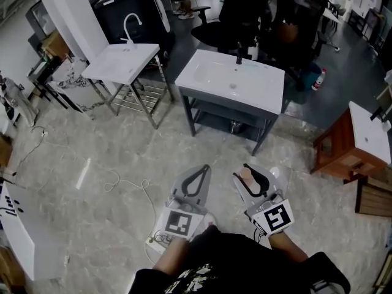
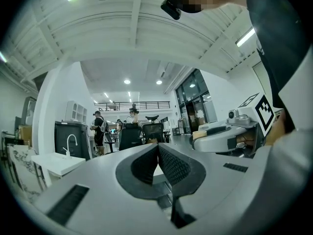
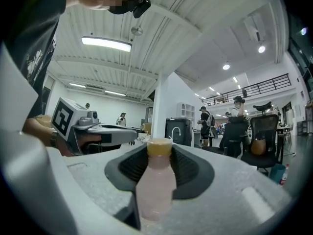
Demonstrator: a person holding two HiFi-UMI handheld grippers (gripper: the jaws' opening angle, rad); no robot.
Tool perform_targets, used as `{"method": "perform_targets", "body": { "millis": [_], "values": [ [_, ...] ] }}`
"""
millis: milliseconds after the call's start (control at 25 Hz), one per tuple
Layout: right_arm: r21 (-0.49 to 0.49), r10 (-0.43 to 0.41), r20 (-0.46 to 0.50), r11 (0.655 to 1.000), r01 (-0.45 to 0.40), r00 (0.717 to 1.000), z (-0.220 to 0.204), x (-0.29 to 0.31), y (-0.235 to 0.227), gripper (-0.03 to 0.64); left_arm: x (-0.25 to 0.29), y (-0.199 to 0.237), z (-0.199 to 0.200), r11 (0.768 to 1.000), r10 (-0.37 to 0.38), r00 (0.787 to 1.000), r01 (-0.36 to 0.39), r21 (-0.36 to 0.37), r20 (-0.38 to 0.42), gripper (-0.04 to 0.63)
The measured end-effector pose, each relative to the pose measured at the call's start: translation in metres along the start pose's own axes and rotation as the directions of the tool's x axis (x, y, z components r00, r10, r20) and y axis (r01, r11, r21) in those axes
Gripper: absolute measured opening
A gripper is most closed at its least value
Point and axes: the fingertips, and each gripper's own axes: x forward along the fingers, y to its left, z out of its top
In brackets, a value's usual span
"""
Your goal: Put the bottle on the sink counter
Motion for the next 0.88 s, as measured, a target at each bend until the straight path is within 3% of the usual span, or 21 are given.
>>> {"method": "perform_targets", "body": {
  "millis": [360, 880],
  "values": [
    [0.003, -0.022, -0.003, 1.000, 0.022, 1.000, -0.002, 0.053, 0.012, 0.135, -0.001, 0.054, -0.007, 1.000, -0.024, 1.000, 0.024, 0.013, 0.011, 0.014],
    [-0.018, -0.076, 0.001, 0.997, 0.076, 0.997, -0.007, 0.077, -0.012, 0.135, 0.026, 0.079, -0.019, 0.998, -0.058, 0.998, 0.058, 0.003, 0.000, 0.014]
  ]
}}
